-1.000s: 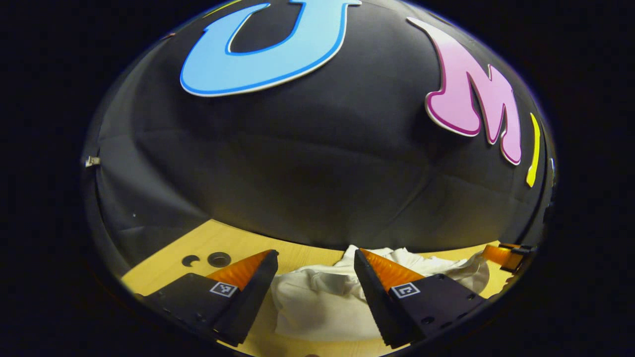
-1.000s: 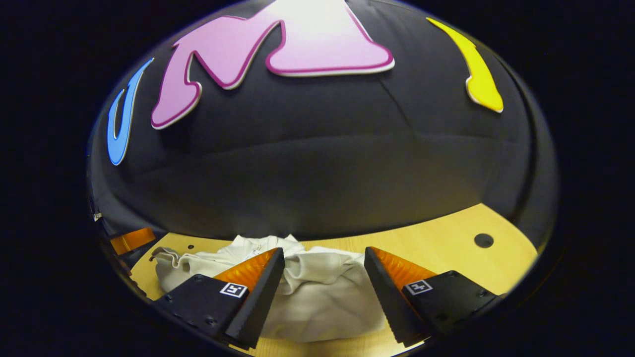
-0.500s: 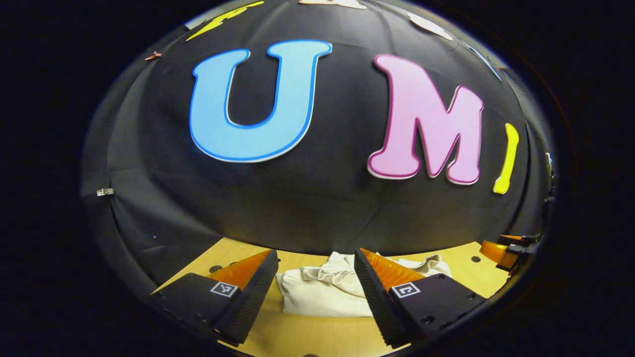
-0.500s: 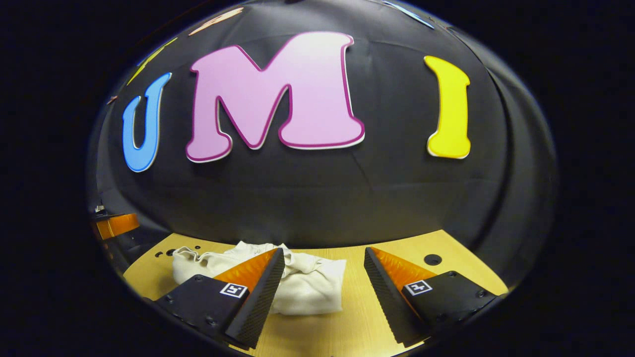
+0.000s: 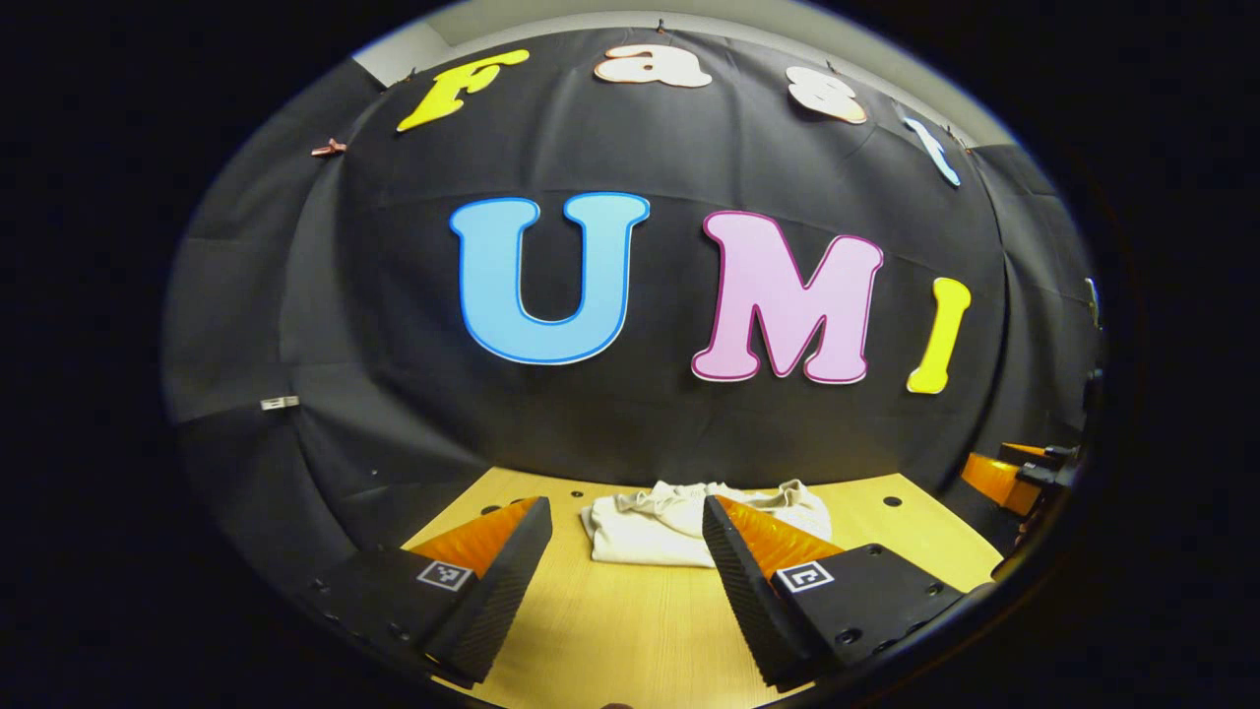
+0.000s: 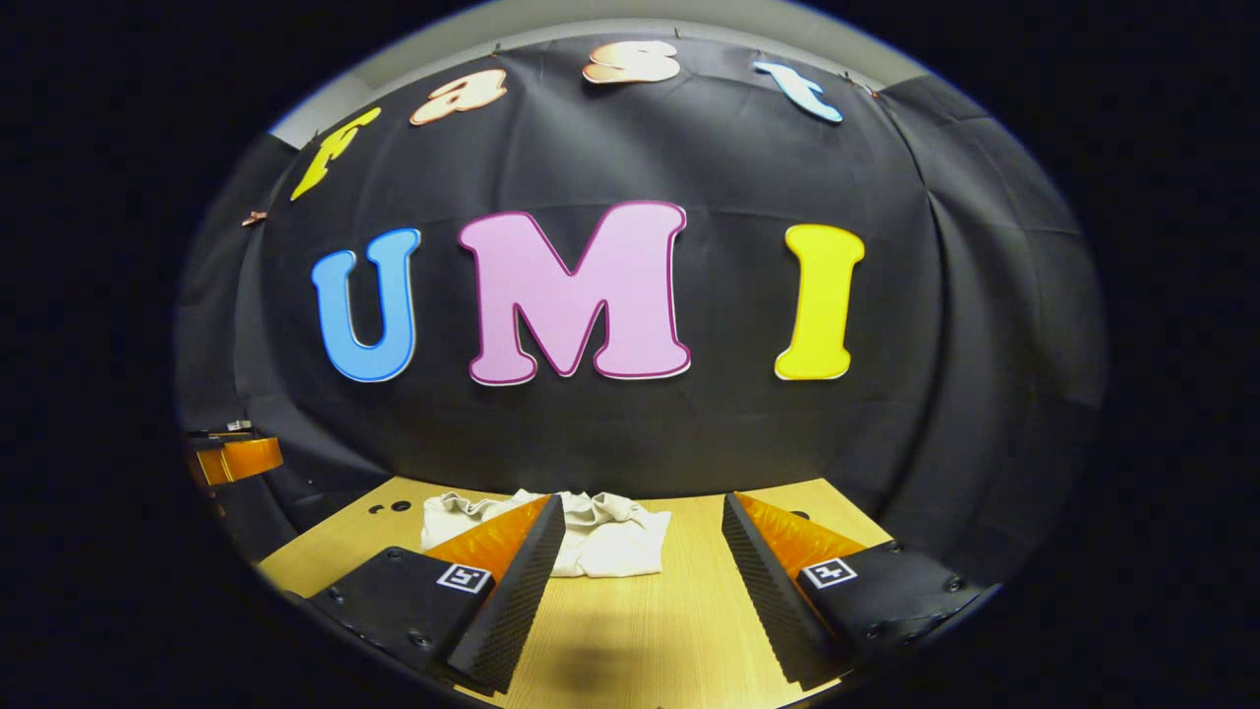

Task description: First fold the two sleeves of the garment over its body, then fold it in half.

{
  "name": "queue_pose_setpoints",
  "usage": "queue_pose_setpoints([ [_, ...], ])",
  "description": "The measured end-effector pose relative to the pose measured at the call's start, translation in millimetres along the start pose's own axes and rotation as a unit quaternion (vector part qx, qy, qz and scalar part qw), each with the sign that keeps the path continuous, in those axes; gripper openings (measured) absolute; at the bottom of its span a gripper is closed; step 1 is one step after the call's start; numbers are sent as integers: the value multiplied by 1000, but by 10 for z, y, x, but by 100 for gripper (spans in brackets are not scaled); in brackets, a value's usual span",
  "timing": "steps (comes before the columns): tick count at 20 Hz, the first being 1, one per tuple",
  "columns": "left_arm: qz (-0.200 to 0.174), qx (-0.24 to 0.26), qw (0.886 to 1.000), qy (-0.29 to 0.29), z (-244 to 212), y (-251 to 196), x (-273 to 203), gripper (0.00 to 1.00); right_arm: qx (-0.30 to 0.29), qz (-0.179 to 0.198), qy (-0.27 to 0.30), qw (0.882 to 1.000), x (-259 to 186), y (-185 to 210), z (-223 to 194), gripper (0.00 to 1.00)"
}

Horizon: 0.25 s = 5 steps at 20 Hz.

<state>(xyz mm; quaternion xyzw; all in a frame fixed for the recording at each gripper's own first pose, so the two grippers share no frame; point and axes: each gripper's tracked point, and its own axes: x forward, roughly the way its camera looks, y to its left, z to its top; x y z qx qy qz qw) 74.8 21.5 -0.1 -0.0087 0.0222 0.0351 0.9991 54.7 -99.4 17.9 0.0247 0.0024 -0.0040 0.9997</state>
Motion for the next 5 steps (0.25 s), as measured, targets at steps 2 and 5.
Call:
queue_pose_setpoints([
  [2, -1, -12, 1000, 1, -29, 9, -367, 96, -6, 7, 5, 1000, -319, 31, 5, 98],
  [5, -10, -31, 999, 2, -96, -60, -883, 96, -9, 22, 15, 1000, -695, 105, -2, 98],
])
